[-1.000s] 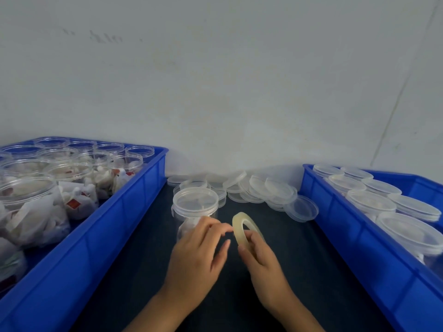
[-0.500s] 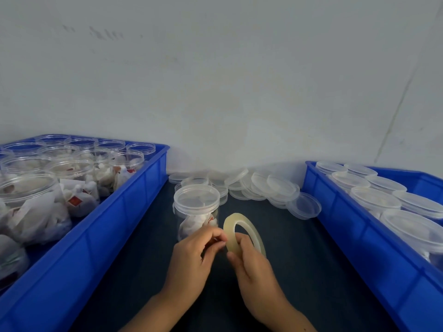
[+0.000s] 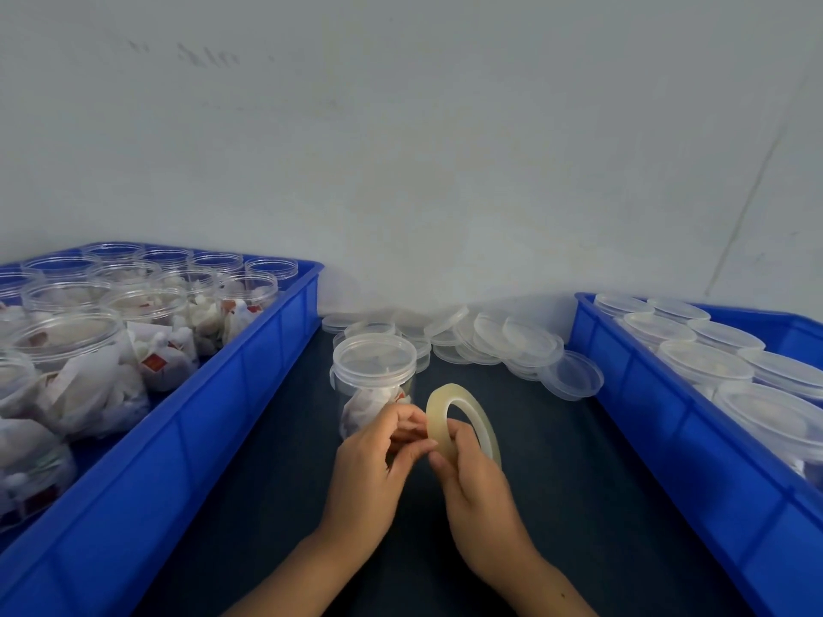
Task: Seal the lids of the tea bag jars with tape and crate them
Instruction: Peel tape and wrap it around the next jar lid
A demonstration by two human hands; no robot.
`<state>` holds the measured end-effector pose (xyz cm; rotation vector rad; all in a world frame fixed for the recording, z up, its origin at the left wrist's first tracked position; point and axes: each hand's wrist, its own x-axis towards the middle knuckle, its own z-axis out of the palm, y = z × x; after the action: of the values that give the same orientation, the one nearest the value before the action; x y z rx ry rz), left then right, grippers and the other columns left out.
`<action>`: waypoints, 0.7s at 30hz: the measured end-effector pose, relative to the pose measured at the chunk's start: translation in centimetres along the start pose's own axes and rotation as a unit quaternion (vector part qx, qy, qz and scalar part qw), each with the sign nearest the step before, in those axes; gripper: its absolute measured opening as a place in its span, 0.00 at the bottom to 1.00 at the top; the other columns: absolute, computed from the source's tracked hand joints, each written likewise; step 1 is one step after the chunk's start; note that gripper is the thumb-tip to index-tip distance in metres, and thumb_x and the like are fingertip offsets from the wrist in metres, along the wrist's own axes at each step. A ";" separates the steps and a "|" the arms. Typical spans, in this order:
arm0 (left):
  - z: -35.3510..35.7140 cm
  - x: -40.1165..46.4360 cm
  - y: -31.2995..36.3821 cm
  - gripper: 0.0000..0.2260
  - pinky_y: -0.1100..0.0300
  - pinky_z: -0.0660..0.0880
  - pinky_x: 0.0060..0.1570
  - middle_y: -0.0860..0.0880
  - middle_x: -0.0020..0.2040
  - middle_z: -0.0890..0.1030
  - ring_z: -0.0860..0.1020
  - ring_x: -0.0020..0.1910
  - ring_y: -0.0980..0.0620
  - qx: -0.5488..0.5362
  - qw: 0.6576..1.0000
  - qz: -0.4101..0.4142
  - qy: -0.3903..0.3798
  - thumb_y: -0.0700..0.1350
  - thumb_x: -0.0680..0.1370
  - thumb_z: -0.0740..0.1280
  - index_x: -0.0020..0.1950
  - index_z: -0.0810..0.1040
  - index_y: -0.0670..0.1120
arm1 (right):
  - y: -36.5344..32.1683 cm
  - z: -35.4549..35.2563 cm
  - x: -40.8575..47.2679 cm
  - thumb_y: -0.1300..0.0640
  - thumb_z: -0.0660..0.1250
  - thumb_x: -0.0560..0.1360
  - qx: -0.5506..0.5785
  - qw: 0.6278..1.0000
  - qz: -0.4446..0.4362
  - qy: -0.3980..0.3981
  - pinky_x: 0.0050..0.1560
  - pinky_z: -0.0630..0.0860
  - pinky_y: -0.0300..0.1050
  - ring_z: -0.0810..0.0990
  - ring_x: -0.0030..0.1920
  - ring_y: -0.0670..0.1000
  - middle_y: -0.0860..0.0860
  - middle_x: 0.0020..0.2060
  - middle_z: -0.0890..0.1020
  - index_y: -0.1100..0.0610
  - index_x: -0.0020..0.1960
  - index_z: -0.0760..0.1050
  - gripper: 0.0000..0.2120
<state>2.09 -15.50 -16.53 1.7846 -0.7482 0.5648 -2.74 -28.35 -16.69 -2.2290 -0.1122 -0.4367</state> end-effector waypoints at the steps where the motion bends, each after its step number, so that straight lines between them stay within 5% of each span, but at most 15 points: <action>1: -0.1 0.0 0.0 0.08 0.72 0.75 0.47 0.58 0.44 0.81 0.81 0.47 0.63 -0.003 1.000 -0.001 -0.003 0.38 0.72 0.73 0.49 0.80 0.45 | 0.0 0.0 0.0 0.53 0.58 0.82 -0.003 1.000 0.000 -0.002 0.43 0.74 0.38 0.77 0.44 0.43 0.45 0.42 0.78 0.42 0.55 0.65 0.06; 9: -0.5 0.2 -0.2 0.05 0.70 0.76 0.43 0.60 0.38 0.80 0.81 0.41 0.61 0.010 1.000 0.010 -0.010 0.34 0.71 0.74 0.41 0.81 0.43 | 0.1 0.1 -0.4 0.55 0.58 0.82 -0.030 0.999 -0.007 -0.025 0.39 0.72 0.37 0.76 0.42 0.43 0.46 0.40 0.77 0.46 0.58 0.65 0.07; 21: -0.9 0.2 -0.3 0.03 0.69 0.75 0.43 0.59 0.42 0.77 0.78 0.43 0.60 0.056 0.995 0.069 -0.038 0.38 0.74 0.70 0.42 0.78 0.43 | 0.0 -0.2 -0.5 0.56 0.60 0.81 -0.017 0.999 -0.030 -0.028 0.43 0.74 0.44 0.77 0.43 0.47 0.46 0.41 0.78 0.42 0.57 0.67 0.09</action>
<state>2.42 -14.59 -16.24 1.8760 -0.9129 0.6452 -3.30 -28.45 -16.74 -2.2767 -0.2034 -0.4119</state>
